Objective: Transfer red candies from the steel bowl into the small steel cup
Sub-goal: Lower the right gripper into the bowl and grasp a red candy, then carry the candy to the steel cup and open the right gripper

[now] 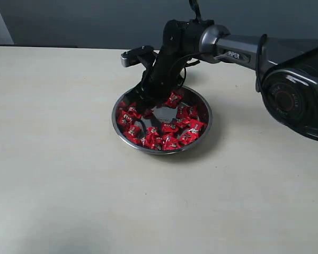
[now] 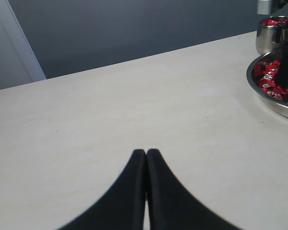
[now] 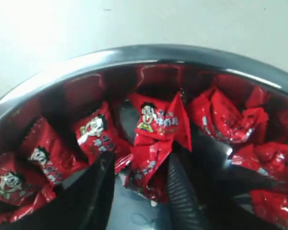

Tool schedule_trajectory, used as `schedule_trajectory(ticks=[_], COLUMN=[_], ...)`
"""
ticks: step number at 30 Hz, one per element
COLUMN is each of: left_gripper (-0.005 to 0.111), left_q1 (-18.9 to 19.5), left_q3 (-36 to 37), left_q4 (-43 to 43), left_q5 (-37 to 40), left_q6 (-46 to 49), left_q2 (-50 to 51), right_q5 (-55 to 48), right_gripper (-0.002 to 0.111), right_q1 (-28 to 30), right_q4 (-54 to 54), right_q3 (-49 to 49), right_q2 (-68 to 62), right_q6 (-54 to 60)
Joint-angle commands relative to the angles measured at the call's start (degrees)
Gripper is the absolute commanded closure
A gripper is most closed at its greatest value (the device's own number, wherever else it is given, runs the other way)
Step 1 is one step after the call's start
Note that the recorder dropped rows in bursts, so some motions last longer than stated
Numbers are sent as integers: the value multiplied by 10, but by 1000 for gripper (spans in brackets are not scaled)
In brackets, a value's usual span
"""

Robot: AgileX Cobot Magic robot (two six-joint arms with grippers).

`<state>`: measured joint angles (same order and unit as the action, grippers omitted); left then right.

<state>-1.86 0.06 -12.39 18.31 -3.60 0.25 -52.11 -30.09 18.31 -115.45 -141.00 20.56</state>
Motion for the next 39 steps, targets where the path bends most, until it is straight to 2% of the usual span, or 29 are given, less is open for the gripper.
schedule_trajectory(ticks=[1, 4, 6, 7, 8, 20, 24, 30, 39], left_gripper=[106, 106, 106, 106, 106, 106, 106, 106, 106], left_q1=[0, 0, 0, 0, 0, 0, 0, 0, 0], left_q3=[-1, -1, -1, -1, -1, -1, -1, -1, -1], left_q4=[-2, -2, -2, -2, -2, -3, -3, -1, -1], left_q5=[-4, -4, -4, -4, -4, -4, -4, -4, -4], left_q6=[-3, -3, -3, -3, -3, -3, -3, -3, -3], left_q2=[-2, -2, -2, -2, -2, -2, -2, -2, -2], right_q5=[5, 1, -2, -3, -3, -13, 19, 110, 185], right_gripper=[74, 80, 93, 104, 109, 108, 108, 108, 108], right_q1=[1, 1, 1, 1, 1, 1, 3, 23, 65], right_q4=[1, -2, -2, -2, -2, -46, -83, -137, -138], right_q3=[-2, -2, -2, -2, -2, -2, -2, -2, -2], right_q2=[2, 2, 2, 2, 2, 79, 109, 121, 94], right_q6=[4, 4, 4, 4, 4, 4, -3, -89, -114])
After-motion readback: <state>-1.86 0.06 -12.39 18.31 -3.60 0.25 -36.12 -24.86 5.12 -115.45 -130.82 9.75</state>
